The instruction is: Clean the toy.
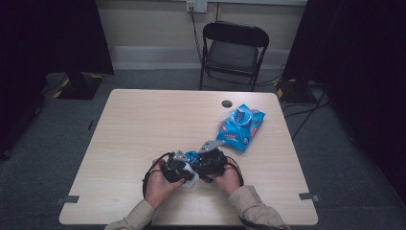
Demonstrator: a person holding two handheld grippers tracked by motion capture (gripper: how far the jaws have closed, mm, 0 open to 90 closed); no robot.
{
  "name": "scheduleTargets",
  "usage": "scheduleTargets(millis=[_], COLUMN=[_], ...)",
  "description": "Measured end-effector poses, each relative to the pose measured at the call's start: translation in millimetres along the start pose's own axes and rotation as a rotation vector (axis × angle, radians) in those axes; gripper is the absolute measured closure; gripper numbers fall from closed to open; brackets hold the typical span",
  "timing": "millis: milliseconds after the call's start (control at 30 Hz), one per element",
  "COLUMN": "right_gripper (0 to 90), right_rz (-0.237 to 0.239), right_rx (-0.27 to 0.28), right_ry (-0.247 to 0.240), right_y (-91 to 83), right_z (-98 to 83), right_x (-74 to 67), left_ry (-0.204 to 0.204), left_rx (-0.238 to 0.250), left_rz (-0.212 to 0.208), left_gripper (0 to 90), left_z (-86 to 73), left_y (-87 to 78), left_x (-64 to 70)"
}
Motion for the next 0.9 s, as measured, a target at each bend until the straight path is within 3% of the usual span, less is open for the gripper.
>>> scheduleTargets(millis=[533, 900], right_gripper=[44.0, 44.0], right_rz=[0.002, 0.007], right_rx=[0.006, 0.005], right_ry=[0.001, 0.0], right_y=[0.8, 1.1], right_z=[0.3, 0.7], right_x=[0.2, 0.5], left_ry=[0.04, 0.071], left_rx=[-0.011, 0.001], left_rz=[-0.062, -0.135], left_gripper=[84.1, 84.0], left_z=[2.9, 6.8], left_y=[11.8, 24.5], left_x=[26.8, 52.7])
Point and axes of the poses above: each handheld gripper's, and its own axes: y roughly forward along the jaws, z roughly out of its top, x roughly to its right, the point moved 7 cm from there along y, roughly forward along the jaws, and after that the axes turned 5 degrees about -z, right-handed, at the moved point
